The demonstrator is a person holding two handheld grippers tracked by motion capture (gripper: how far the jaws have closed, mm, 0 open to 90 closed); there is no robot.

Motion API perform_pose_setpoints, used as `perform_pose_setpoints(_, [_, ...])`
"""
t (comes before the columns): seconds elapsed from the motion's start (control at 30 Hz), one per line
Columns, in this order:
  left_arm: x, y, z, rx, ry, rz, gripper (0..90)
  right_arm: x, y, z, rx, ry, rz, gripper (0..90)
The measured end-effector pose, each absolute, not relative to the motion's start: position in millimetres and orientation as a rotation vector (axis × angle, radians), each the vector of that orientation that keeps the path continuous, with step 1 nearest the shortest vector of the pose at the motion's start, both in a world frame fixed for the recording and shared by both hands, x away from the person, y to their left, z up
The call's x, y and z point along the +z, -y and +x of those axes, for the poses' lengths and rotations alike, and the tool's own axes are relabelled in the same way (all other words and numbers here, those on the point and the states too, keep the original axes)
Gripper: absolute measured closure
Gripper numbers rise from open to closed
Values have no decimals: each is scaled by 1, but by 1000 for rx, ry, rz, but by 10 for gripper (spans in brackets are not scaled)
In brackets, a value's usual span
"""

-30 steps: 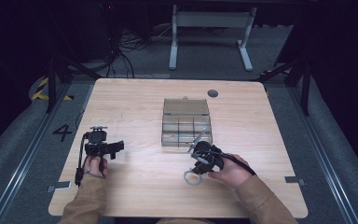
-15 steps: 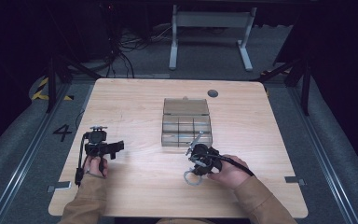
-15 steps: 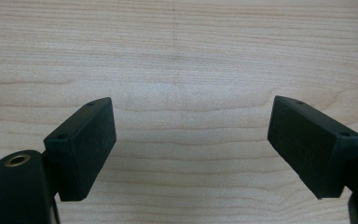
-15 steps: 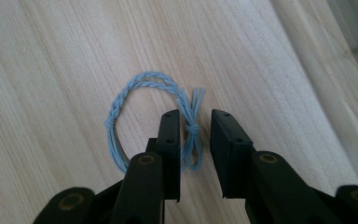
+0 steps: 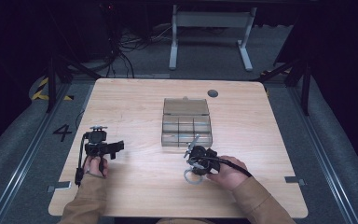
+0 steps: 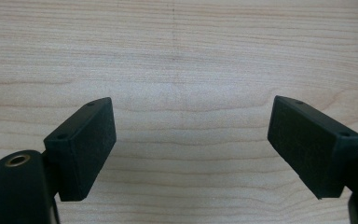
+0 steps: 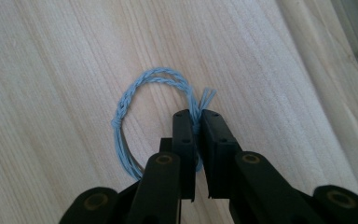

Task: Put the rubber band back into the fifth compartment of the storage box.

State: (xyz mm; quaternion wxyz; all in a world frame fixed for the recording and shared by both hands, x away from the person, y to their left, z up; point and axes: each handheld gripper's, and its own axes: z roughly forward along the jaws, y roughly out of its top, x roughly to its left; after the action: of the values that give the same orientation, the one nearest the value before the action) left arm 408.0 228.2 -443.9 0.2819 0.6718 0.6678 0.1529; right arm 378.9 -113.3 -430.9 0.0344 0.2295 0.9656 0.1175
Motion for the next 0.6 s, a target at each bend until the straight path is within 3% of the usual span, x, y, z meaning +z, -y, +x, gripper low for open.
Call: perform_pose_setpoints(0.6, [-444, -228, 408, 409, -1788, 1799, 160, -405, 122, 375, 519, -2976, 713, 852])
